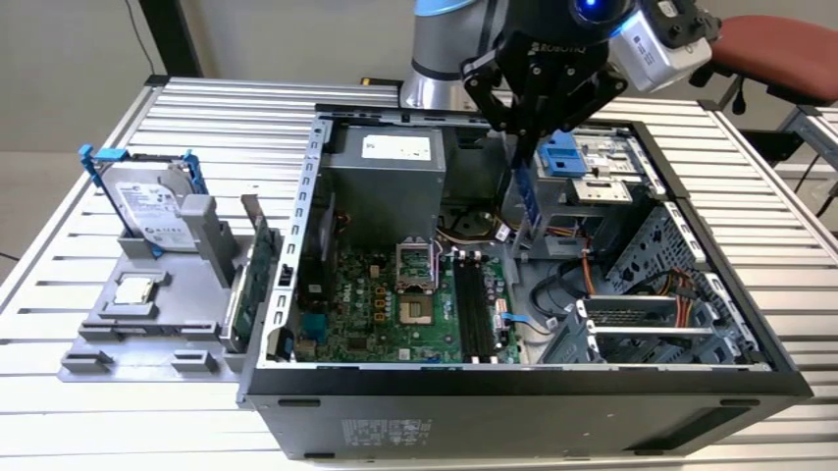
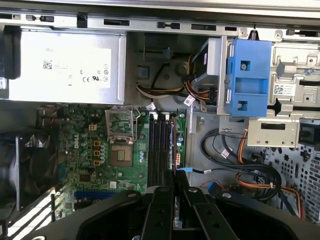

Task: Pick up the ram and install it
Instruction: 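Insert the ram into the slot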

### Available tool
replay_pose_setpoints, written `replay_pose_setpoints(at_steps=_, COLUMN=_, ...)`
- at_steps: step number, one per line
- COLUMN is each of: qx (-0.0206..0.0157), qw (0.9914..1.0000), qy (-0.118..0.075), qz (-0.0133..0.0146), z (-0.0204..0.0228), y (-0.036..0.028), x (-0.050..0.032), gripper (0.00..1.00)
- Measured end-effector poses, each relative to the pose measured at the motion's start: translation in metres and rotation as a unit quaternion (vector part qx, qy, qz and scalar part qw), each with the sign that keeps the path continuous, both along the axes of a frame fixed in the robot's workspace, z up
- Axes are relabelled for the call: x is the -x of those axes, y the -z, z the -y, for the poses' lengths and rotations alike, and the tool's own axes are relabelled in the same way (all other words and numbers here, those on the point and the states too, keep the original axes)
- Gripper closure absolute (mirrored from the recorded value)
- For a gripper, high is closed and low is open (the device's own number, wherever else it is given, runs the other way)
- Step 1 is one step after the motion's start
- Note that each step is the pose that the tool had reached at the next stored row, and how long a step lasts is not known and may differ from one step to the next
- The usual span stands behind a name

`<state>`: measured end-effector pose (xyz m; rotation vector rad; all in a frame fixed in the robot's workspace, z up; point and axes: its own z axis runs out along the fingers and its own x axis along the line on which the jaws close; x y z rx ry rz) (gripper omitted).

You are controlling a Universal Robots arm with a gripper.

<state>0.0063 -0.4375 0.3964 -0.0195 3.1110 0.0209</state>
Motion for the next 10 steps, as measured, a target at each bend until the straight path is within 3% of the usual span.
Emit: replay_pose_setpoints(at_steps=10, qx=0.0000, qw=1.00000, qy=0.000, qz=0.0000, z=0.0004, y=0.0071, x=-0.0085, gripper=1.00)
